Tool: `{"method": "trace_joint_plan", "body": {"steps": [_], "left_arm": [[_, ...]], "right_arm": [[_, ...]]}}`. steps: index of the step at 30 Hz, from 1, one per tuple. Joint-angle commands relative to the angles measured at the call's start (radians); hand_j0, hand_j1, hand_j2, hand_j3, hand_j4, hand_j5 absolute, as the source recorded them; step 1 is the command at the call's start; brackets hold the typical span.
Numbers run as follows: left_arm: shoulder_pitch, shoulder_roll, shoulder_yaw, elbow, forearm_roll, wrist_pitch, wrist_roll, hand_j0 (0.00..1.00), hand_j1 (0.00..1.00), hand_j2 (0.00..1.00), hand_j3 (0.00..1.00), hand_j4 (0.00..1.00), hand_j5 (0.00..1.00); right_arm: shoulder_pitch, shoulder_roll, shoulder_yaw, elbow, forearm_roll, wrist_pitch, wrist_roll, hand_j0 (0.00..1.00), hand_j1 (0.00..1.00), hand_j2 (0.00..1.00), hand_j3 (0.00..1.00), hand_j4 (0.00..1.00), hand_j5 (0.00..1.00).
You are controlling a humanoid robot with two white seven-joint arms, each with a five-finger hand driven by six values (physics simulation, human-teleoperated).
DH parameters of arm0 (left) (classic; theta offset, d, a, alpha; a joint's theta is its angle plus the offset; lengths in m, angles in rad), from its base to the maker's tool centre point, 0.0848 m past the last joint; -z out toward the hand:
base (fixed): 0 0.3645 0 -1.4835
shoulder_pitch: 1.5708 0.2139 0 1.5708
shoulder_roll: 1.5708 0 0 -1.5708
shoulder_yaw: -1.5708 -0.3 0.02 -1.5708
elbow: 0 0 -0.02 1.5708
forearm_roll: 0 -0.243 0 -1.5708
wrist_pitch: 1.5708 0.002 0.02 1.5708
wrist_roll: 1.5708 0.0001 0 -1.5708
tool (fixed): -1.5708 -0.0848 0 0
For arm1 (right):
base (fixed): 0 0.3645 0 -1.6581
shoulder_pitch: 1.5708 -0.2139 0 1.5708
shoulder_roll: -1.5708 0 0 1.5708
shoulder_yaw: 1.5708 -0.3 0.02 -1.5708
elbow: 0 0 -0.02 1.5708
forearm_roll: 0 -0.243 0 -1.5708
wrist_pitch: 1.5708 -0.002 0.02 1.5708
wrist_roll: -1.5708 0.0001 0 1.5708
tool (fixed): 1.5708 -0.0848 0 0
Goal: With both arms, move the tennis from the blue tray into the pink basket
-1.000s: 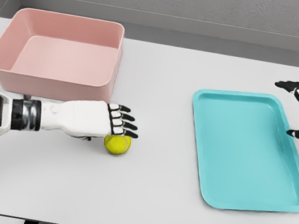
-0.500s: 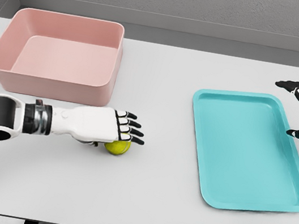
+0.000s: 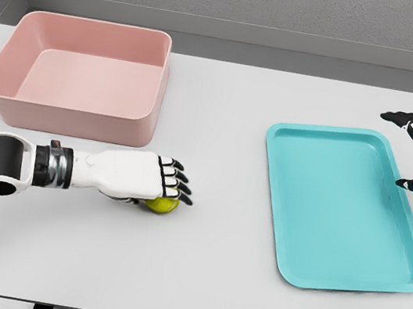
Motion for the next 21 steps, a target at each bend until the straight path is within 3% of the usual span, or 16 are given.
{"method": "trace_joint_plan", "body": {"steps": [1,6,16,21], "left_arm": [[0.0,0.001,0.001,-0.001,0.007,0.001,-0.01,0.7,0.7,0.7,0.7,0.7,0.7],[0.003,0.001,0.002,0.001,0.013,0.001,-0.04,0.54,0.54,0.54,0.54,0.54,0.54],[-0.009,0.002,0.002,-0.001,0.02,0.001,-0.04,0.55,0.55,0.55,0.55,0.55,0.55],[-0.032,0.016,0.004,-0.001,0.066,0.001,-0.04,0.56,0.56,0.56,0.56,0.56,0.56]], "right_arm": [[0.0,-0.001,0.0,-0.002,-0.007,0.003,-0.002,1.0,1.0,1.0,1.0,1.0,1.0],[0.0,0.001,0.001,-0.005,-0.009,0.003,-0.002,1.0,1.0,1.0,1.0,1.0,1.0],[0.0,0.001,0.0,-0.002,-0.009,0.003,-0.002,1.0,1.0,1.0,1.0,1.0,1.0],[0.0,-0.001,0.0,-0.002,-0.009,0.003,-0.002,1.0,1.0,1.0,1.0,1.0,1.0]]}}
